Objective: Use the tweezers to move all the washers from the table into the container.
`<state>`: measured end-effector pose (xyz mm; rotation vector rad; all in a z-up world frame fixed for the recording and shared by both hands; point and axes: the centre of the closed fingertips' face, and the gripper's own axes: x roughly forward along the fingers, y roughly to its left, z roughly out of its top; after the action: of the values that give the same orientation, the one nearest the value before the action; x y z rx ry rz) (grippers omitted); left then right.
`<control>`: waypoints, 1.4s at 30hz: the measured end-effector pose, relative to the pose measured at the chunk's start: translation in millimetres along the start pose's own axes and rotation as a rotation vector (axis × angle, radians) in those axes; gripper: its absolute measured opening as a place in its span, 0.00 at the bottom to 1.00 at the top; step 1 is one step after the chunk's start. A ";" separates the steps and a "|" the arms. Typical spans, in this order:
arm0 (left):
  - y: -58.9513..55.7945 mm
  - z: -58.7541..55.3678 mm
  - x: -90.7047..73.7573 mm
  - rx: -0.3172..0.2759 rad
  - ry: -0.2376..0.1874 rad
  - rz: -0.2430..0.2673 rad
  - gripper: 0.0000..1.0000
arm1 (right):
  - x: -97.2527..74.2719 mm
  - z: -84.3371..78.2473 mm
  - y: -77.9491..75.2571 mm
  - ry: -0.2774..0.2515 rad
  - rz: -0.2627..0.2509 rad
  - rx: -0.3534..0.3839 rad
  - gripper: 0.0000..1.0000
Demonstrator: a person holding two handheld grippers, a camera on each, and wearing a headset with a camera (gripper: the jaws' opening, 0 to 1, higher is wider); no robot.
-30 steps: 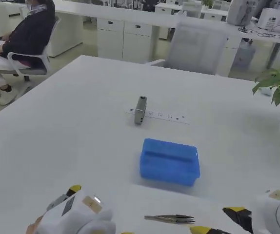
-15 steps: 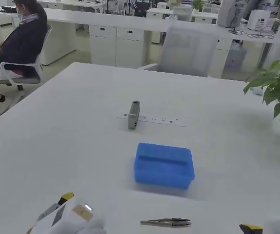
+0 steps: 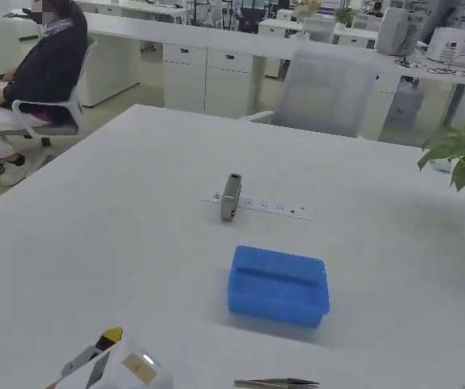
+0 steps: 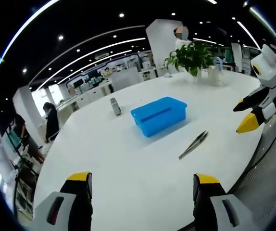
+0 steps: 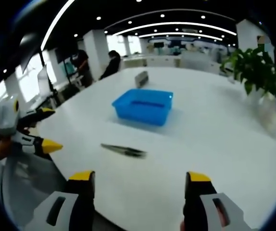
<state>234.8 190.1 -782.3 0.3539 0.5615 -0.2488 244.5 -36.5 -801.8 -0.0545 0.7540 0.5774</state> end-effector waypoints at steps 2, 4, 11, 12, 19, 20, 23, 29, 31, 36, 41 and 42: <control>-0.5 -0.2 0.3 0.003 0.001 0.000 0.89 | 2.5 -2.7 -1.7 0.009 0.009 0.009 0.75; -0.6 -0.4 0.3 0.007 0.002 0.000 0.88 | 3.5 -4.3 -2.9 0.014 0.010 0.009 0.76; 0.0 -2.2 1.1 0.010 0.012 0.005 0.88 | 6.2 -6.7 -9.7 0.018 0.004 0.021 0.77; 0.1 -2.4 1.1 0.010 0.013 0.006 0.88 | 6.0 -6.6 -9.6 0.017 0.003 0.021 0.77; -0.1 -3.0 0.9 0.018 0.017 0.009 0.88 | 5.4 -5.2 -9.1 0.006 0.002 0.022 0.77; -0.3 -3.0 0.9 0.018 0.017 0.008 0.88 | 5.4 -5.5 -8.7 0.008 0.002 0.023 0.77; 0.3 -3.5 0.8 0.020 0.021 0.012 0.88 | 5.5 -6.1 -7.6 0.011 0.005 0.025 0.77; 2.3 -3.6 0.6 0.011 0.021 0.021 0.88 | 5.2 -6.6 -6.4 0.013 0.008 0.035 0.79; 2.8 -3.3 0.4 0.009 0.019 0.023 0.88 | 4.7 -5.0 -7.9 0.004 0.000 0.032 0.81; 3.2 -3.3 0.4 0.007 0.020 0.025 0.88 | 2.2 -0.8 -13.8 -0.018 -0.036 0.020 0.88; 3.5 -2.8 0.2 0.003 0.018 0.027 0.89 | -1.1 2.4 -16.6 -0.030 -0.075 0.003 0.95; 3.5 -2.6 0.1 0.002 0.017 0.027 0.89 | -1.5 2.7 -16.2 -0.031 -0.076 0.002 0.95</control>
<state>234.8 194.2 -783.6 0.3654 0.5727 -0.2209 253.6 -50.3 -801.3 -0.0719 0.7196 0.5038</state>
